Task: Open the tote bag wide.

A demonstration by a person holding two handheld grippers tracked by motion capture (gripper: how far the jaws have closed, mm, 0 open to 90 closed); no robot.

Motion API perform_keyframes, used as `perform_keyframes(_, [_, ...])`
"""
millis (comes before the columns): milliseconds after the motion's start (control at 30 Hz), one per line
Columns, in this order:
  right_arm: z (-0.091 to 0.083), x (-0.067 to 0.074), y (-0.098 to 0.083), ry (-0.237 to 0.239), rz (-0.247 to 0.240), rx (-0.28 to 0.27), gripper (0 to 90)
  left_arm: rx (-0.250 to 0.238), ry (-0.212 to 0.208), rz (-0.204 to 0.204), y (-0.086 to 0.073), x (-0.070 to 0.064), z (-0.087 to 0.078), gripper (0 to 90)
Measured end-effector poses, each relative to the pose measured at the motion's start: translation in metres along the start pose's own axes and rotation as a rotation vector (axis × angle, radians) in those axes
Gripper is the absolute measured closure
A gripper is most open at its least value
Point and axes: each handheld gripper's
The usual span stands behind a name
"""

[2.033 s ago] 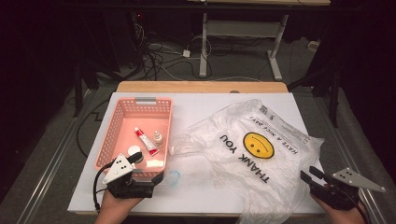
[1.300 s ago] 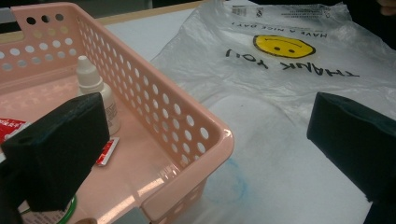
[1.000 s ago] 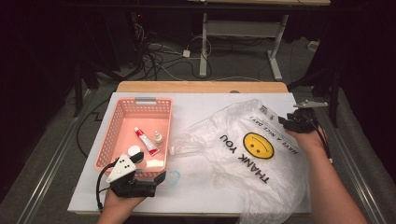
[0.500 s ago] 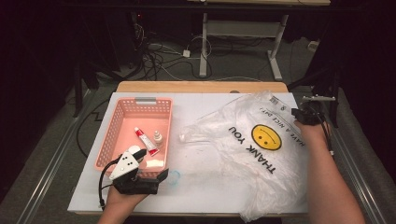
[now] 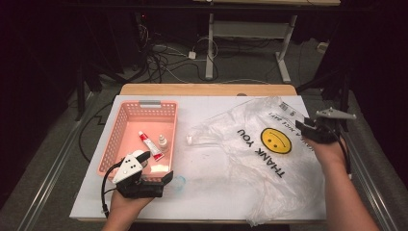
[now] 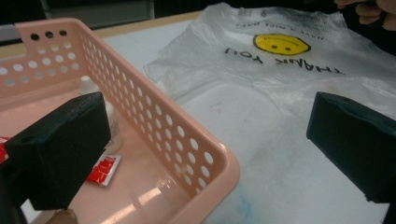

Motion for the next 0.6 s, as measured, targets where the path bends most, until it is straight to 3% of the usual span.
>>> perform_keyframes(33, [0.0, 0.0, 0.0, 0.0, 0.0, 0.0, 59.4, 0.016, -0.006, -0.003, 0.0, 0.0, 0.0, 0.0])
perform_keyframes(67, [-0.018, 0.015, -0.012, 0.032, -0.004, -0.011, 59.1, 0.035, -0.012, -0.013, -0.001, 0.0, 0.0, 0.0])
perform_keyframes(167, [-0.031, 0.028, -0.022, 0.064, -0.006, -0.018, 59.2, 0.049, -0.029, -0.031, -0.003, 0.0, -0.001, 0.0])
perform_keyframes(200, [-0.039, 0.036, -0.028, 0.077, -0.009, -0.022, 59.2, 0.046, -0.032, -0.034, -0.003, 0.0, -0.002, 0.0])
perform_keyframes(233, [-0.054, 0.052, -0.041, 0.111, -0.024, -0.021, 59.2, 0.042, -0.035, -0.034, -0.004, 0.0, -0.002, 0.0])
perform_keyframes(300, [-0.06, 0.061, -0.047, 0.126, -0.029, -0.022, 59.2, 0.042, -0.039, -0.017, -0.005, -0.002, -0.004, 0.0])
perform_keyframes(333, [-0.071, 0.078, -0.058, 0.161, -0.05, -0.011, 59.0, 0.044, -0.039, -0.013, -0.006, -0.002, -0.004, 0.0])
perform_keyframes(367, [-0.071, 0.078, -0.058, 0.161, -0.05, -0.011, 59.0, 0.046, -0.04, -0.009, -0.006, -0.003, -0.004, 0.0])
perform_keyframes(533, [-0.094, 0.114, -0.071, 0.265, -0.093, 0.002, 51.9, 0.04, -0.038, -0.005, -0.004, -0.003, -0.004, 0.0])
perform_keyframes(600, [-0.097, 0.123, -0.073, 0.288, -0.098, 0.004, 49.6, 0.04, -0.034, 0.001, -0.005, -0.003, -0.004, 0.0])
Point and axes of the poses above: each handheld gripper's, and its own axes: z roughly forward along the jaws, y roughly out of its top, x roughly to its left, and after that the axes turned 3 degrees about -x, right-handed
